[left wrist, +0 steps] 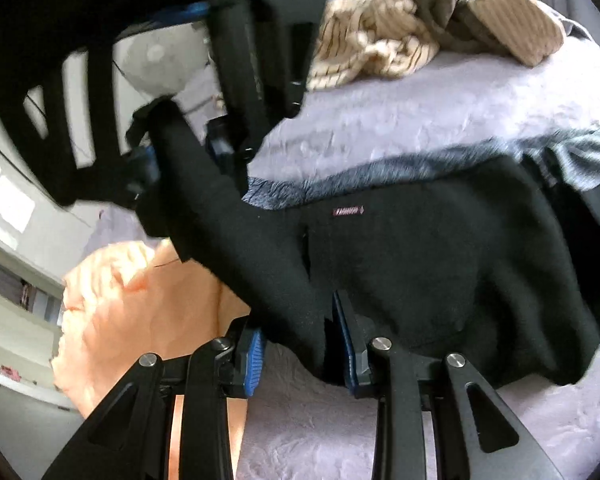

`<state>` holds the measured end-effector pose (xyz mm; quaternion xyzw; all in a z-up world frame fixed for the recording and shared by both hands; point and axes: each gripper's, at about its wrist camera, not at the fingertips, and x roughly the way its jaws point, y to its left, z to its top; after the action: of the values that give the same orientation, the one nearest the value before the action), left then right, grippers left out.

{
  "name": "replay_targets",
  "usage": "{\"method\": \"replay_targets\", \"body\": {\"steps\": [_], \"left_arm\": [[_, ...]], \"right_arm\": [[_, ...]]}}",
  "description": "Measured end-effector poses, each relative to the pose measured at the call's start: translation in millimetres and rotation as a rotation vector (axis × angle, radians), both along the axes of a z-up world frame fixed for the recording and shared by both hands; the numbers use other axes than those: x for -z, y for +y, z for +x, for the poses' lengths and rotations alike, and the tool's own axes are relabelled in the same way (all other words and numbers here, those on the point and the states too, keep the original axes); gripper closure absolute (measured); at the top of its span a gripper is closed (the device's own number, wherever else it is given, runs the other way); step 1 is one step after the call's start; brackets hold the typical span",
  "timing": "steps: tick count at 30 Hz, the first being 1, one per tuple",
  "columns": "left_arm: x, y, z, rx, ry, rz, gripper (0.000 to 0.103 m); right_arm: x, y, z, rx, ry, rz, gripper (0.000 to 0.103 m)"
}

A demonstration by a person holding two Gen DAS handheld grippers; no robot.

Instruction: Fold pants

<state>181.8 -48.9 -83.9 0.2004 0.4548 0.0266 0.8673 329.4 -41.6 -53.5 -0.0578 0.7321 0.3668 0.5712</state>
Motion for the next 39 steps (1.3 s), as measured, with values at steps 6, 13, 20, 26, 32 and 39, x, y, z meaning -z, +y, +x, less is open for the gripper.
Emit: {"method": "replay_targets", "body": {"steps": [6,13,20,26,32,39], "left_arm": [[-54,-36,-4,0.085,-0.09,-0.041,0.07],[-104,-126,-22,0.294,-0.16,-0.073,0.07],[-92,-231,-42,0.514,-0.116,-0.032,0.07],[-40,-304,-63,0.625,-0.011,0.046,0.07],[10,-343,-77,0.687,0.054,0.144,0.07],[6,-329,-90,0.725,0.112,0.114,0.057]], "right_arm": [[-52,-106,-3,0.213,-0.004,0.247,0.079],[-97,-249,-33,0.462,-0.088,0.432,0.079],[-87,-391,-78,0.713,-0.122,0.489,0.078],[-14,-473,-104,0.884,-0.058,0.451,0.078],[67,-506,-119,0.969,0.023,0.386,0.078],[84,-509,-139,1.005,0.055,0.381,0.078]]}}
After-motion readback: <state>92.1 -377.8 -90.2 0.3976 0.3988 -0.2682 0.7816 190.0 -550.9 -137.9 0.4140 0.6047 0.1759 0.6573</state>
